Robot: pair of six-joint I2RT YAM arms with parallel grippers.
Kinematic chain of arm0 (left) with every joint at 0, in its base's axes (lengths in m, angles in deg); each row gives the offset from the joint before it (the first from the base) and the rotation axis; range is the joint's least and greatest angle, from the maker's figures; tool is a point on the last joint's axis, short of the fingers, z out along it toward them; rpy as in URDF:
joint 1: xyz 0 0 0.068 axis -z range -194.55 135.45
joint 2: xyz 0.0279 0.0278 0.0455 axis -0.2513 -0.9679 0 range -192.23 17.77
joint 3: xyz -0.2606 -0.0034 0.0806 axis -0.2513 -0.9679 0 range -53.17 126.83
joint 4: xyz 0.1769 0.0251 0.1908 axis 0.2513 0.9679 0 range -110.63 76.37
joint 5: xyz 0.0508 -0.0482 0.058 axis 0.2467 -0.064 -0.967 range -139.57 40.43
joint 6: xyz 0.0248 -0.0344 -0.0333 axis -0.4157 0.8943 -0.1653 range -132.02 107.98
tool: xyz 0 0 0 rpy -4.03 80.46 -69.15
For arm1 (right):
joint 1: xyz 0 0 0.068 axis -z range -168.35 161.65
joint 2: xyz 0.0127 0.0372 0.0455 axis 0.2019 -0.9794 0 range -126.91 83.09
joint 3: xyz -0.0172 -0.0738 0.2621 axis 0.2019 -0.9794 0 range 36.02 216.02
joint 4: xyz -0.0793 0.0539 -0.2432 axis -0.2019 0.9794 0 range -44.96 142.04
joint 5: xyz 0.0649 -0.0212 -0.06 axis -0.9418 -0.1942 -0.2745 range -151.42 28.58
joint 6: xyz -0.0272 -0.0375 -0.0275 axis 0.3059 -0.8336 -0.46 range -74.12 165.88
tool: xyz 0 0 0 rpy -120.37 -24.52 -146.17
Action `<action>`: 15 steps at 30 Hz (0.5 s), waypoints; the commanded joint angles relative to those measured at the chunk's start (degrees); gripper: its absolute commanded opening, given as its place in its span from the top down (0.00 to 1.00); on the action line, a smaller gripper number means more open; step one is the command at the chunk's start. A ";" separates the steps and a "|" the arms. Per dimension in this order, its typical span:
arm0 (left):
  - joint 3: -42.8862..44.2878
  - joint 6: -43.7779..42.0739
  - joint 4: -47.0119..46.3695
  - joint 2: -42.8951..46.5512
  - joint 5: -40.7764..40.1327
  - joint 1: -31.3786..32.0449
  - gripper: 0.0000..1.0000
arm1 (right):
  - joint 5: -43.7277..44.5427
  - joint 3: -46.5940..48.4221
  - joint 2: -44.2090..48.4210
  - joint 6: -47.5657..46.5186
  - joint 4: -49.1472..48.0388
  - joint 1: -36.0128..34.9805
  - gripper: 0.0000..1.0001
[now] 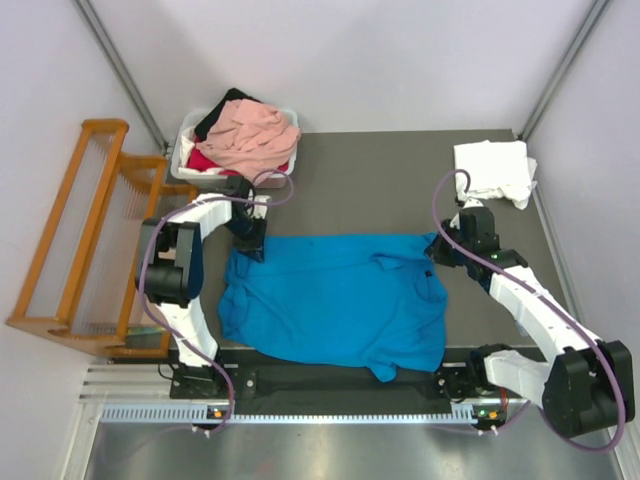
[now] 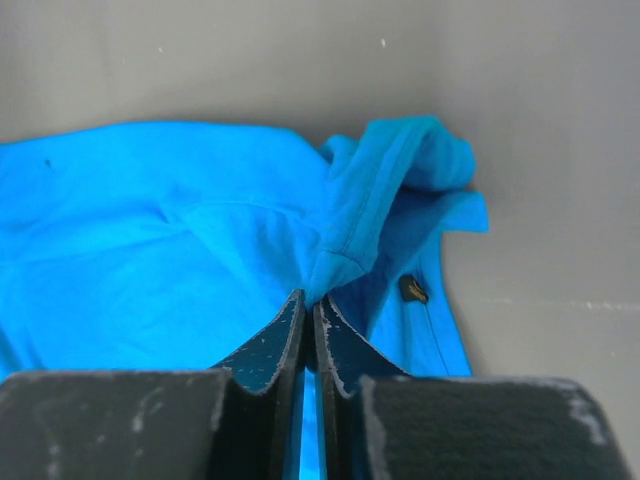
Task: Fold and stack the t-shirts
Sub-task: Flatten the tshirt out
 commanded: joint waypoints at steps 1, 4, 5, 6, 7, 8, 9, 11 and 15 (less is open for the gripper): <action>0.63 0.81 -1.98 0.42 -5.91 -6.56 0.83 | 2.00 0.19 2.82 -1.29 2.63 -0.52 0.93; 1.07 0.29 -2.16 2.35 -5.38 -10.51 0.84 | 2.27 0.72 2.74 -1.38 2.90 -0.52 0.92; 1.16 -0.06 -2.07 2.97 -5.56 -10.97 0.84 | 2.27 0.90 2.65 -1.47 2.81 -0.61 0.92; 1.33 -0.85 -1.98 3.59 -5.47 -11.32 0.84 | 2.18 1.16 2.39 -1.38 2.81 -0.52 0.92; 1.33 -1.29 -1.98 4.90 -5.64 -11.76 0.84 | 2.09 1.34 2.21 -1.38 2.81 -0.61 0.92; 1.25 -1.65 -2.24 5.87 -5.99 -11.77 0.84 | 2.09 1.51 2.03 -1.47 2.90 -0.52 0.93; 0.55 -2.43 -2.94 6.84 -6.09 -11.77 0.84 | 2.09 1.77 1.77 -1.56 2.90 -0.61 0.93; -0.07 -2.97 -3.56 9.82 -5.56 -11.68 0.83 | 2.18 1.78 1.59 -1.56 2.72 -0.52 0.95; -0.78 -4.55 -4.00 13.52 -4.33 -11.68 0.83 | 2.09 1.69 1.07 -1.65 2.46 -0.52 0.94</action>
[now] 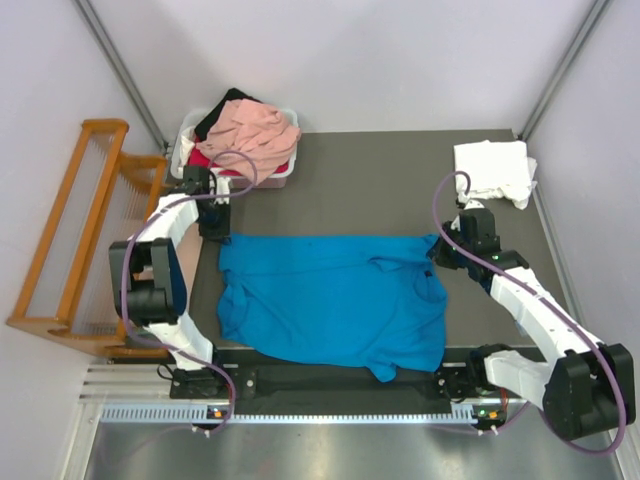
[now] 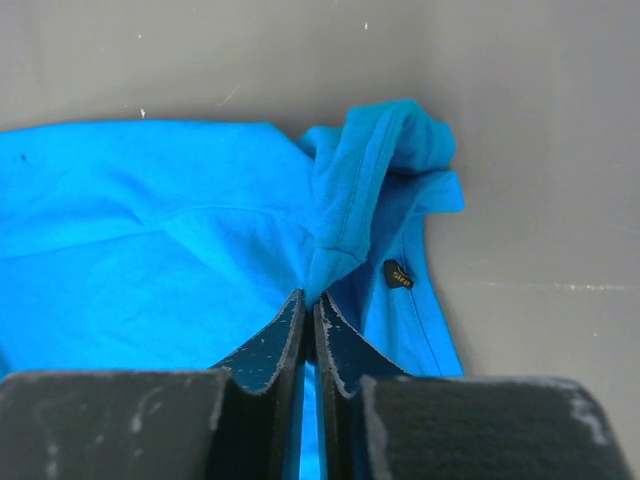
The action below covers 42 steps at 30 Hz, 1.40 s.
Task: Fold and stack the t-shirts
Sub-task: Flatten the tshirt out
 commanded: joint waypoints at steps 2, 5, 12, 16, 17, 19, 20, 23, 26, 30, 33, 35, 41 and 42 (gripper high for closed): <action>-0.21 -2.58 -2.21 6.62 1.07 0.87 0.83 | 0.85 1.78 -0.92 -1.03 -0.54 -0.50 0.82; -0.03 -2.41 -1.86 9.08 1.07 3.32 0.83 | 0.67 2.30 -1.54 -1.03 -0.71 -0.50 0.73; -1.52 -1.44 -4.23 11.03 1.33 13.88 0.81 | 2.25 9.41 -6.72 -1.21 -1.67 -0.59 0.37; -1.35 -1.53 -5.55 6.19 -1.20 13.79 0.84 | 3.75 13.19 -10.50 -1.91 -3.43 -0.50 0.37; -1.52 -1.70 -5.81 5.57 -1.56 13.79 0.84 | 3.75 14.59 -12.60 -2.35 -3.87 -0.50 0.37; -1.79 -1.79 -6.86 4.87 -1.65 13.79 0.84 | 6.47 15.40 -14.63 -3.58 -4.92 -0.50 0.37; -1.96 -1.71 -7.13 4.87 -1.65 13.79 0.84 | 7.17 16.01 -16.73 -3.85 -5.10 -0.50 0.37; -2.23 -1.62 -7.22 4.86 -1.39 13.79 0.85 | 9.37 16.10 -20.86 -4.81 -6.51 -0.50 0.37; -2.93 -1.88 -7.66 5.13 -1.91 13.79 0.85 | 9.81 15.49 -24.64 -4.38 -8.62 -0.41 0.39; -4.07 -2.06 -8.27 6.01 -2.35 13.79 0.86 | 9.02 14.52 -28.87 -3.41 -10.73 -0.41 0.43; -4.95 -2.32 -8.80 6.80 -2.97 13.79 0.86 | 8.49 13.21 -31.16 -3.23 -12.31 -0.41 0.44; -5.48 -2.41 -9.15 7.15 -3.32 13.79 0.86 | 8.06 12.50 -32.65 -3.06 -13.10 -0.33 0.44; -5.57 -2.32 -9.15 7.06 -3.41 13.79 0.86 | 4.28 10.39 -33.89 -1.30 -15.04 -0.50 0.52; -5.57 -2.41 -9.07 6.98 -3.41 13.79 0.86 | 4.27 9.78 -33.62 -1.04 -15.39 -0.59 0.57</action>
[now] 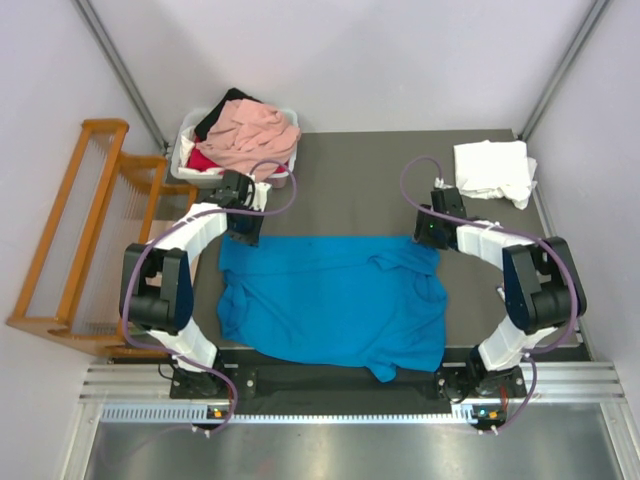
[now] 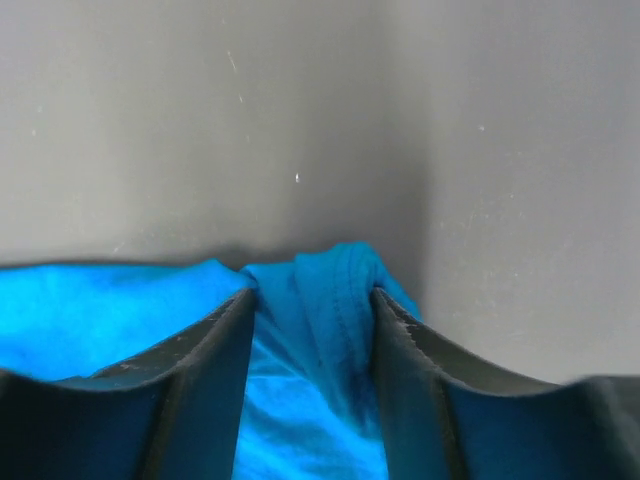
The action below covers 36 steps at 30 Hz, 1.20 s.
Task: Fold and stack the t-shirts
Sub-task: Flatten the tshirt out
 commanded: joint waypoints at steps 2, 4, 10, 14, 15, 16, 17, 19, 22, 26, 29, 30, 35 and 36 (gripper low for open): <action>0.00 -0.68 -2.18 2.60 -0.63 0.00 0.87 | -6.24 -4.46 0.30 2.44 -3.78 -0.67 0.66; 0.09 -0.86 -2.18 2.52 -0.63 0.00 0.87 | -6.87 -7.44 2.23 3.06 -4.58 -1.02 0.80; -0.17 -1.03 -2.27 2.43 -0.55 0.00 0.87 | -10.47 -13.34 8.73 3.50 -3.53 -1.64 0.93; -0.43 -0.77 -2.27 2.60 -0.20 0.00 0.87 | -9.43 -13.52 14.27 2.62 0.50 -3.05 0.89; -0.43 -0.77 -2.27 2.60 -0.11 0.00 0.87 | -8.81 -12.74 16.80 2.36 1.56 -3.40 0.91; -0.52 -0.86 -2.09 2.69 -0.19 0.00 0.87 | -8.11 -12.29 17.87 2.09 2.62 -4.10 0.91; -0.52 -0.77 -2.01 2.78 -0.28 0.00 0.87 | -7.76 -11.94 19.10 2.00 4.46 -4.36 0.91; -0.26 -1.03 -1.83 3.30 -0.28 0.00 0.87 | -7.40 -11.41 22.35 2.00 6.31 -5.59 0.88; 0.01 -1.29 -1.48 4.18 -0.11 0.00 0.87 | -6.52 -12.37 25.17 2.09 9.04 -6.65 0.82; 0.62 -1.21 -1.21 4.27 -0.37 0.00 0.87 | -5.82 -13.52 26.49 2.27 10.71 -6.83 0.91; 0.80 -1.38 -0.78 4.45 -0.28 0.00 0.87 | -6.17 -14.66 27.28 3.23 10.80 -7.61 1.00; 0.71 -1.47 -0.69 4.80 -0.20 0.00 0.87 | -6.43 -15.18 27.63 3.41 10.72 -8.58 1.00; -0.17 -1.82 -1.21 5.24 -0.81 0.00 0.87 | -3.99 -15.28 27.64 4.11 11.68 -10.87 1.00; -0.52 -1.91 -1.30 4.98 -0.81 0.00 0.87 | -3.28 -14.67 27.46 4.03 11.68 -10.87 1.00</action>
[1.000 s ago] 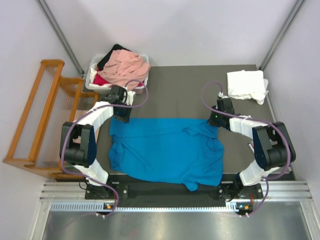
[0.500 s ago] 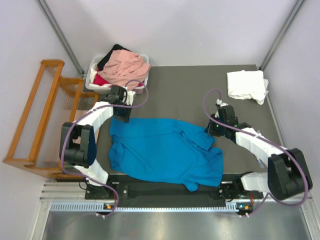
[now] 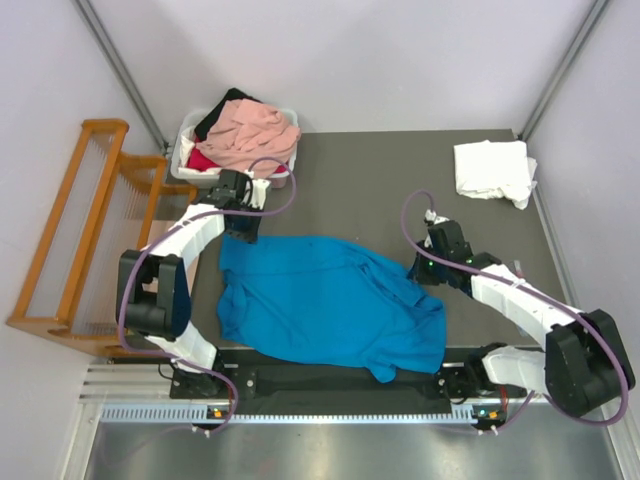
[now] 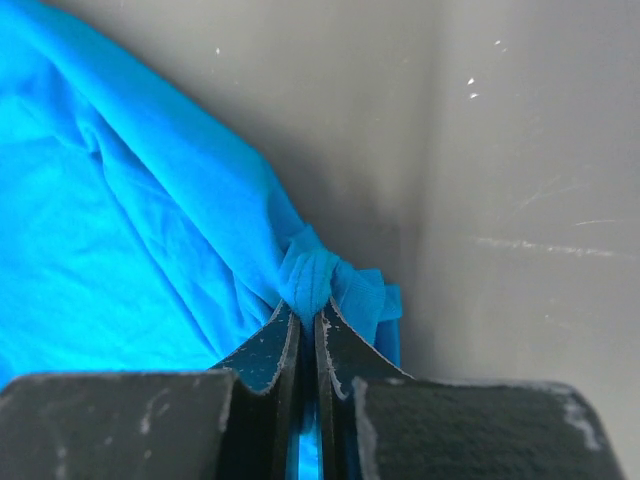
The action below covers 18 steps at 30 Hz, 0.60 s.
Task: Fold and stack the t-shirts
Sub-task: Flatten the tshirt out
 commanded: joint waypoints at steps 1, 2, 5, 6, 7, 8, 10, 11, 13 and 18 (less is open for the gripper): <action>-0.76 -0.80 -1.43 2.51 -0.83 0.00 0.87 | 2.91 1.36 1.06 0.31 0.86 -1.12 1.00; -1.02 -0.80 -1.43 2.42 -0.83 0.00 0.87 | 6.74 2.32 0.45 -0.13 0.34 -1.12 1.00; -1.03 -0.71 -1.52 1.89 -0.83 0.00 0.87 | 8.72 8.02 -4.03 -1.27 -1.42 1.33 1.00; -0.94 -0.62 -1.44 1.80 -0.83 0.00 0.87 | 9.33 12.22 -7.78 -1.45 -1.68 3.17 1.00; -0.76 -0.62 -1.26 1.98 -0.92 0.00 0.87 | 9.33 14.61 -9.91 -1.54 -2.12 4.23 1.00; -0.68 -0.62 -0.82 2.07 -0.75 0.00 0.87 | 8.64 17.07 -12.10 -1.62 -2.21 5.37 1.00; -0.59 -0.80 -0.38 3.20 -0.75 0.00 0.87 | 8.45 24.54 -18.35 -1.62 -2.22 8.36 1.00; -0.50 -0.88 0.05 3.56 -0.66 0.00 0.87 | 8.54 27.00 -20.37 -1.80 -2.13 9.07 1.00; -0.76 -1.41 0.32 5.05 -1.01 0.00 0.87 | 8.89 33.51 -26.17 -2.41 -0.82 11.00 1.00; -1.99 -2.29 0.67 7.51 -1.36 0.00 0.87 | 8.80 40.29 -35.14 -2.77 -0.10 14.34 1.00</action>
